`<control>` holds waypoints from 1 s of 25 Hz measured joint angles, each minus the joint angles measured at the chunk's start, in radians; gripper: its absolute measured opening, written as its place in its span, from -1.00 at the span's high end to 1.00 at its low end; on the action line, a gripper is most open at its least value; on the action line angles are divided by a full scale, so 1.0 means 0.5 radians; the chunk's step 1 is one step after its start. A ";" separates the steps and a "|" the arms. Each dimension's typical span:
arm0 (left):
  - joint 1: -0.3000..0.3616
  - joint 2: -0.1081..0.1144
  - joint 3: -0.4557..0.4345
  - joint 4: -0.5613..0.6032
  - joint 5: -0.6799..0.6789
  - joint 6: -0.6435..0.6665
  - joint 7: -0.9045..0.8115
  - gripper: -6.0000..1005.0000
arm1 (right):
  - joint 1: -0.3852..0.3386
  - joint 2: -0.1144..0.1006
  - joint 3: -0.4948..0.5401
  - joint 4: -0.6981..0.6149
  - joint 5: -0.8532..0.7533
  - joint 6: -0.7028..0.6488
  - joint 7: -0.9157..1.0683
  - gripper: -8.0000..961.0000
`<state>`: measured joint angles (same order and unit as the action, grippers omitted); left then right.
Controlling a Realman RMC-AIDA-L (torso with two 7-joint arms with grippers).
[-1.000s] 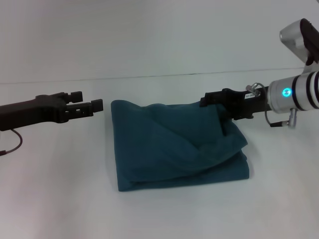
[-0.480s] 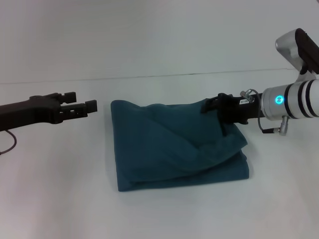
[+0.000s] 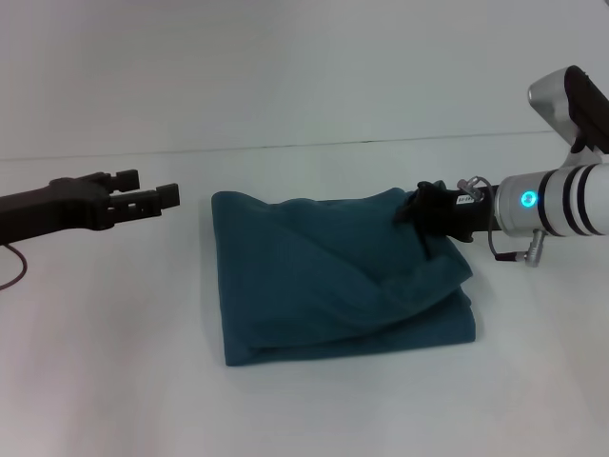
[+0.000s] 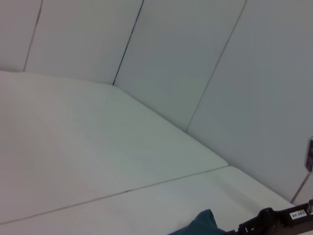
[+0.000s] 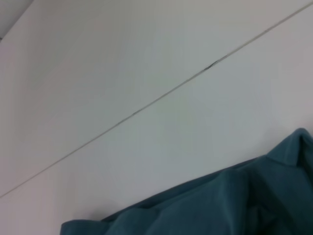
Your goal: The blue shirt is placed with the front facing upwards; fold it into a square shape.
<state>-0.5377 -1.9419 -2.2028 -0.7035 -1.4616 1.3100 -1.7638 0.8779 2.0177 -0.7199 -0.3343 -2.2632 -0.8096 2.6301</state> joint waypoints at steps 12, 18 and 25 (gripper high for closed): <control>0.030 -0.008 -0.049 0.010 -0.001 -0.003 0.009 -0.87 | -0.051 0.023 0.008 -0.052 0.002 0.022 -0.010 0.88; 0.032 -0.017 -0.053 0.009 -0.001 -0.001 0.010 -0.86 | -0.133 0.034 0.012 -0.191 0.002 0.002 -0.011 0.91; 0.028 -0.022 -0.055 0.008 -0.001 -0.002 0.004 -0.86 | -0.171 0.016 0.000 -0.203 0.119 -0.009 -0.074 0.91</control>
<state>-0.5235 -1.9531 -2.2305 -0.6995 -1.4619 1.3088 -1.7618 0.7922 2.0256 -0.7198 -0.4358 -2.2035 -0.8143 2.5931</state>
